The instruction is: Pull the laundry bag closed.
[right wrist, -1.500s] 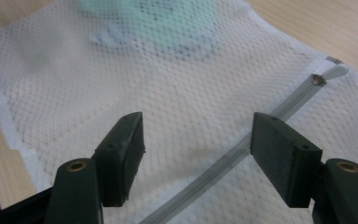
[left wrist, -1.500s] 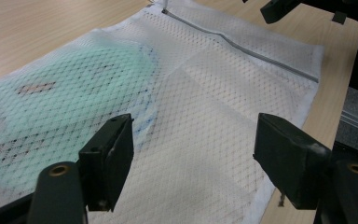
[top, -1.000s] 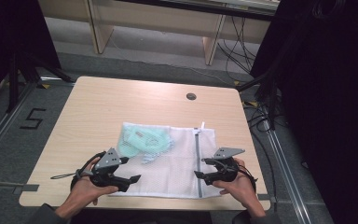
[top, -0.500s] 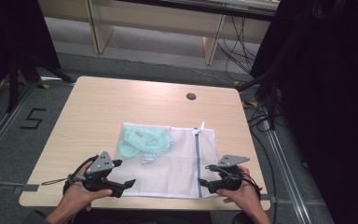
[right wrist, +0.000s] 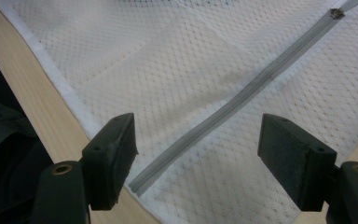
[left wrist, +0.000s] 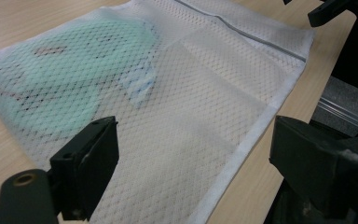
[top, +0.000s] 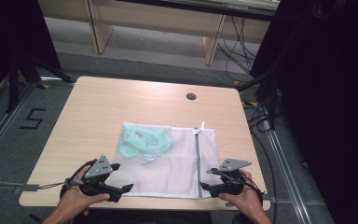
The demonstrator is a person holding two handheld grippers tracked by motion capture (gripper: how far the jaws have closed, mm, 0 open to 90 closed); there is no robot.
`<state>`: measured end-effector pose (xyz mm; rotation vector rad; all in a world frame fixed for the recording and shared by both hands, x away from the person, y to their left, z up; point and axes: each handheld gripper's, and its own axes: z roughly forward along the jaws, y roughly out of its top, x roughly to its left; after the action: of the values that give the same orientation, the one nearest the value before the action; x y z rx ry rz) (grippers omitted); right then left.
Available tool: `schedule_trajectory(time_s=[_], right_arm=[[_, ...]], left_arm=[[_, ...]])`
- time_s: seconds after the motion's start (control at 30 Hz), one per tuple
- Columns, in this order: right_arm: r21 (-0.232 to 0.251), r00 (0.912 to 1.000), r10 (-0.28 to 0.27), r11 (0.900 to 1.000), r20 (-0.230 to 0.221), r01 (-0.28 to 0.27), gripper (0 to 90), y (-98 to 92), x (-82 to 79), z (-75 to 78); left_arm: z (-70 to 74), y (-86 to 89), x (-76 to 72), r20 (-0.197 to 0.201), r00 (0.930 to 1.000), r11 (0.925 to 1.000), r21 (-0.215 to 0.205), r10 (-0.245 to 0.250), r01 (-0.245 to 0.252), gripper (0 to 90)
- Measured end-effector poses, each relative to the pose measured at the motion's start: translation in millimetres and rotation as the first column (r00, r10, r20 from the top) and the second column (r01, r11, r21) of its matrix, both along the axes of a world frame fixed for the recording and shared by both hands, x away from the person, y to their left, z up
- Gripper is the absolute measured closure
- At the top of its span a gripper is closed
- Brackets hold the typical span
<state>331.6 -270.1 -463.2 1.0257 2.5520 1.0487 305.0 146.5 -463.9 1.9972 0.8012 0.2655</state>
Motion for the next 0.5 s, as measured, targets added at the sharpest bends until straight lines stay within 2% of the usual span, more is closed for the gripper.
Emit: schedule_trajectory(time_s=[0.03,0.07,0.3,0.33,0.4,0.47,0.5], right_arm=[[0.019,0.9994,-0.002,1.000,0.034,0.001,28.5,0.6,0.9,-2.9],[0.017,0.9992,-0.002,1.000,0.039,0.002,28.4,0.5,0.8,-3.3],[0.013,0.9997,-0.005,1.000,0.022,0.005,27.7,0.5,0.2,-3.6],[0.014,0.9998,-0.005,1.000,0.022,0.005,27.7,0.6,0.2,-3.6],[0.017,0.9998,-0.013,1.000,0.012,0.013,27.6,1.9,-1.0,-3.9],[0.013,0.9999,-0.010,1.000,0.013,0.010,27.5,1.7,-0.8,-3.9],[0.014,0.9999,-0.010,1.000,0.012,0.010,27.5,1.7,-0.8,-3.8]], left_arm=[[-0.5,0.2,0.4,0.004,1.0000,1.0000,0.001,-0.003,0.003,15.2],[-0.5,0.4,0.5,0.005,1.0000,1.0000,0.005,-0.004,0.004,15.2],[-0.6,0.4,0.5,0.004,1.0000,0.9999,0.012,-0.002,0.002,15.2],[-1.1,0.3,0.8,0.014,0.9999,1.0000,0.009,-0.002,0.002,15.2],[-0.3,1.0,1.4,0.016,0.9998,0.9997,0.022,-0.010,0.010,15.2],[-2.2,0.1,1.1,0.010,0.9999,1.0000,-0.003,0.004,-0.004,15.2],[-1.4,0.4,0.9,0.011,0.9999,0.9999,0.009,0.006,-0.006,15.2]])
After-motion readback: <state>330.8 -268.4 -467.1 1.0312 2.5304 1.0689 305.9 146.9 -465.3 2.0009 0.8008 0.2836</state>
